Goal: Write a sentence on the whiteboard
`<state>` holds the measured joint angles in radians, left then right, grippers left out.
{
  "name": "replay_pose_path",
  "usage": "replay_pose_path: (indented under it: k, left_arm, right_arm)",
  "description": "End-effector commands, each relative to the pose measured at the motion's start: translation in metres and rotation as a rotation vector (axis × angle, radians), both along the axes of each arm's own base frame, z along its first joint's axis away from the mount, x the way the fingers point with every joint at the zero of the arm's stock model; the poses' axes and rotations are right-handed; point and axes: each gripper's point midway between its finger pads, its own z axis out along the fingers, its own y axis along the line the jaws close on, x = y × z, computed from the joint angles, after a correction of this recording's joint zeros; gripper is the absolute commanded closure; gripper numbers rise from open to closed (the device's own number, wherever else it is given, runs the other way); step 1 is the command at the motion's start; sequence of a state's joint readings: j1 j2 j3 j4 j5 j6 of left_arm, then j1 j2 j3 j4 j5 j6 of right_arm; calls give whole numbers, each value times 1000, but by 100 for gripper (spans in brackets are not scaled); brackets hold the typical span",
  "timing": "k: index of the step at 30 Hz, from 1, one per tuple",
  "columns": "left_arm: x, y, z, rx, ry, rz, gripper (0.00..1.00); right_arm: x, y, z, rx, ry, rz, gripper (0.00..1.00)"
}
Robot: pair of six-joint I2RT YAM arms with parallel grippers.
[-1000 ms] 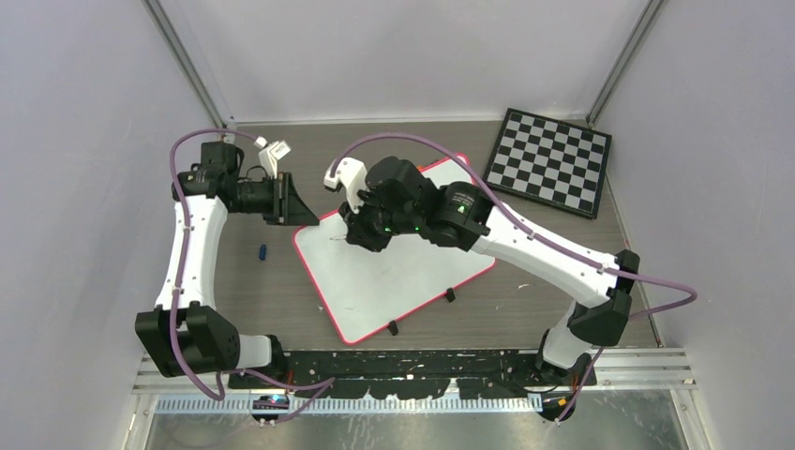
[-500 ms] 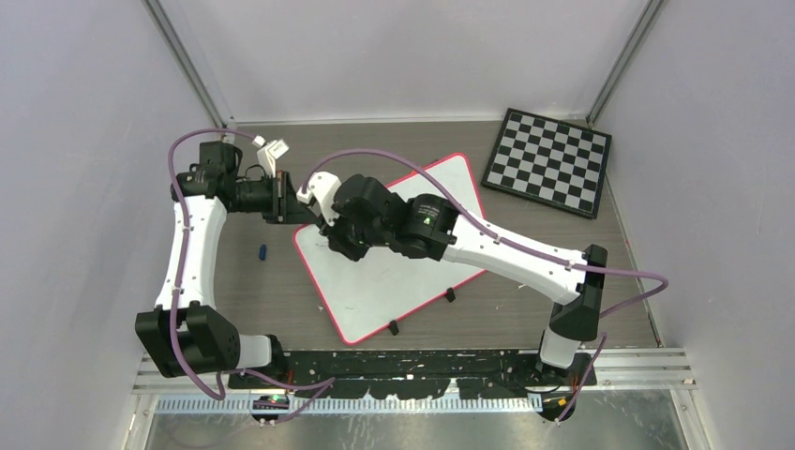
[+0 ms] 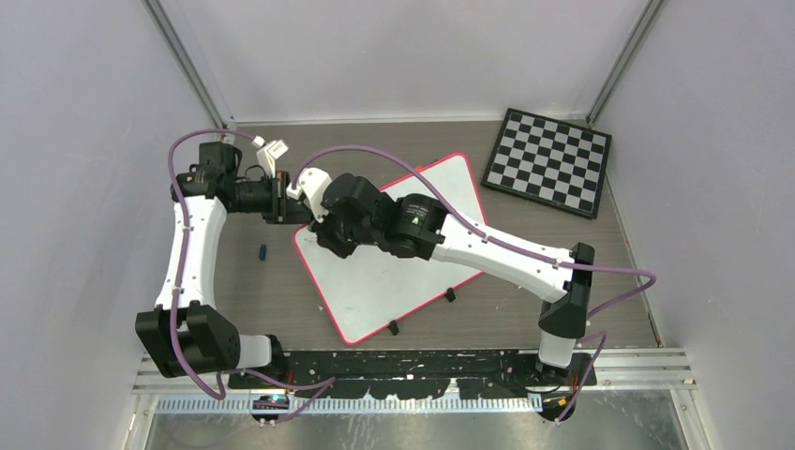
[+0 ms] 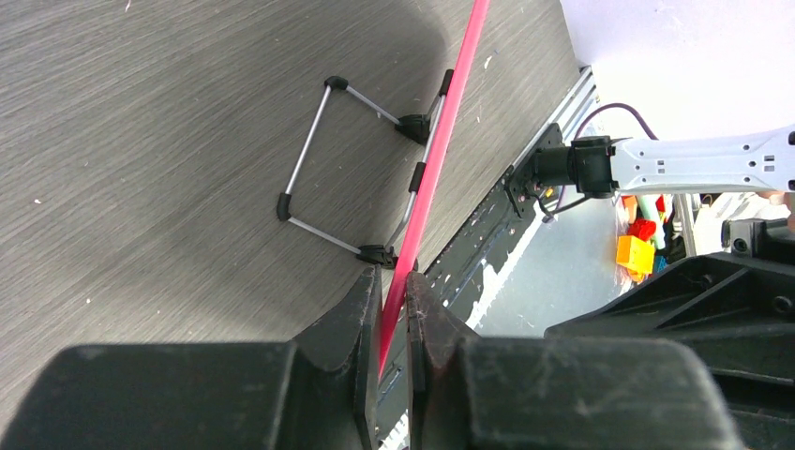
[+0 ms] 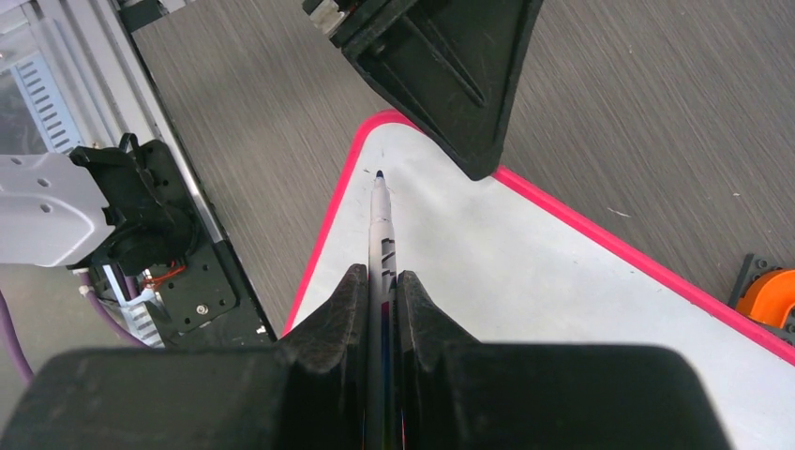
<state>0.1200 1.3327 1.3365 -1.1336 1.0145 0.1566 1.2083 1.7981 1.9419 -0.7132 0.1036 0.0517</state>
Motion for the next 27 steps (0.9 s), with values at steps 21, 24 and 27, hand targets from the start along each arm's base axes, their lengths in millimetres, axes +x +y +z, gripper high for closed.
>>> replay_pose_path:
  k: [21, 24, 27]
  left_arm:
    - [0, 0, 2, -11, -10, 7, 100]
    - [0, 0, 2, -8, -8, 9, 100]
    - [0, 1, 2, -2, -11, 13, 100]
  right_arm:
    - [21, 10, -9, -15, -121, -37, 100]
    - [23, 3, -10, -26, -132, -48, 100]
    - [28, -7, -10, -32, -134, -68, 100]
